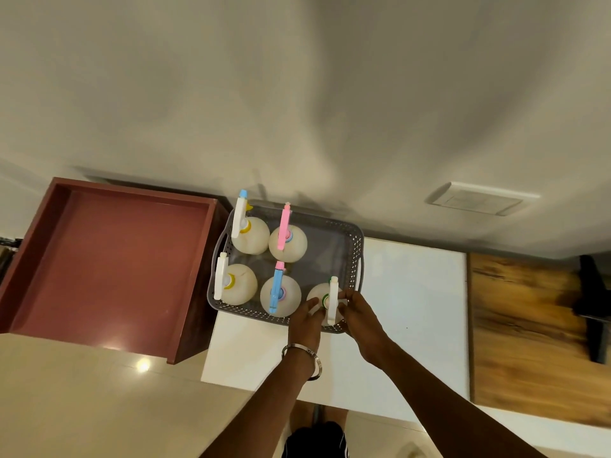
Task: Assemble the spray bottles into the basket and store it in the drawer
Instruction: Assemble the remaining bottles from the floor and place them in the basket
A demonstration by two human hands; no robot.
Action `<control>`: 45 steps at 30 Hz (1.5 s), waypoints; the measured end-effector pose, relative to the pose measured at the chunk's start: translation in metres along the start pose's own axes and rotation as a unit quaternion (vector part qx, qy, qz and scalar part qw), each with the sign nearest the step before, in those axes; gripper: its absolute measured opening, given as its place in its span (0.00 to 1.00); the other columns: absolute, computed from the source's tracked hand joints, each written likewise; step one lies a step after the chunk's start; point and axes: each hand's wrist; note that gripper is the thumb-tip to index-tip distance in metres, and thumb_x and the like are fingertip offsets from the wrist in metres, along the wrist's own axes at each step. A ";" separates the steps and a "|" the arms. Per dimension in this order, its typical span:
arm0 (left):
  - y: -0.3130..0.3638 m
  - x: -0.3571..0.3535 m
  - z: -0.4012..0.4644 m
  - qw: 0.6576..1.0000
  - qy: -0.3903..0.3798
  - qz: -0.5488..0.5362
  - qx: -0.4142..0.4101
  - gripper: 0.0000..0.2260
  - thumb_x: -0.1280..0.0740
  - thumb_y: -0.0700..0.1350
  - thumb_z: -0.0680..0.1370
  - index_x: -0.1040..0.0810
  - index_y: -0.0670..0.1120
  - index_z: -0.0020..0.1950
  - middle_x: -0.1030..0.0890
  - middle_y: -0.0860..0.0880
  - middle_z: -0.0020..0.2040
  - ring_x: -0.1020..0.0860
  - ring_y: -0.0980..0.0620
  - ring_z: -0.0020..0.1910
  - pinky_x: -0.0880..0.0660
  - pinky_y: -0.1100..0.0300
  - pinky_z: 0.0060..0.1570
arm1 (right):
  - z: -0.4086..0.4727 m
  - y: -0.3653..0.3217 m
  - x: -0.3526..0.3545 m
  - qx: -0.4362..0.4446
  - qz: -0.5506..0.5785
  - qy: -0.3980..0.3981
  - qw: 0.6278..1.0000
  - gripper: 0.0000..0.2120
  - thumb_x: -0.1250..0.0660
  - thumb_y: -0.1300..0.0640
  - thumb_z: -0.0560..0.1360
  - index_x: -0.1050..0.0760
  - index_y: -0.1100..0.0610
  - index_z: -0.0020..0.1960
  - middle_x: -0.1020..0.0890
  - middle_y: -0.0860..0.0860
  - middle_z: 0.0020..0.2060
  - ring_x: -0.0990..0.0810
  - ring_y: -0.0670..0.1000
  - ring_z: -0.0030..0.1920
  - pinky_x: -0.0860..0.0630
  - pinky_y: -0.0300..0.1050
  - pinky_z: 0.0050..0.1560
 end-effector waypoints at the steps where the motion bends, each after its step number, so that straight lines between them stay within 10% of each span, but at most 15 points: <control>1: 0.001 0.000 -0.001 1.000 0.000 -0.002 0.003 0.14 0.34 0.39 0.77 0.23 0.42 0.63 0.21 0.41 0.60 0.24 0.41 0.61 0.27 0.46 0.65 | -0.003 -0.001 0.001 0.002 0.000 0.001 1.000 0.10 0.42 0.63 0.81 0.26 0.51 0.56 0.21 0.56 0.57 0.21 0.59 0.58 0.20 0.58 0.58; 6: 0.000 0.003 -0.010 1.000 -0.008 -0.002 -0.003 0.15 0.33 0.38 0.77 0.24 0.43 0.64 0.23 0.41 0.63 0.25 0.41 0.62 0.28 0.44 0.66 | -0.023 -0.008 0.008 0.017 0.006 0.008 1.000 0.12 0.43 0.63 0.82 0.27 0.48 0.56 0.23 0.50 0.57 0.22 0.52 0.56 0.21 0.43 0.49; 23: -0.007 0.047 -0.114 0.996 -0.038 0.017 -0.081 0.17 0.33 0.41 0.77 0.27 0.45 0.65 0.24 0.47 0.58 0.27 0.50 0.55 0.28 0.54 0.51 | -0.158 0.022 0.064 0.073 0.067 0.071 0.993 0.11 0.35 0.52 0.79 0.25 0.47 0.62 0.23 0.42 0.59 0.25 0.44 0.61 0.25 0.51 0.59; 45: -0.209 0.108 -0.295 0.968 -0.153 0.164 -0.117 0.12 0.31 0.46 0.76 0.24 0.49 0.58 0.23 0.50 0.60 0.26 0.49 0.63 0.27 0.53 0.51 | -0.427 0.281 0.065 0.070 0.159 0.193 0.966 0.07 0.35 0.52 0.80 0.23 0.47 0.57 0.21 0.45 0.56 0.23 0.43 0.55 0.23 0.50 0.57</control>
Point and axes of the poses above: each hand's wrist, its own z-axis towards the middle knuckle, its own x-axis out of the back of the hand, y = z × x
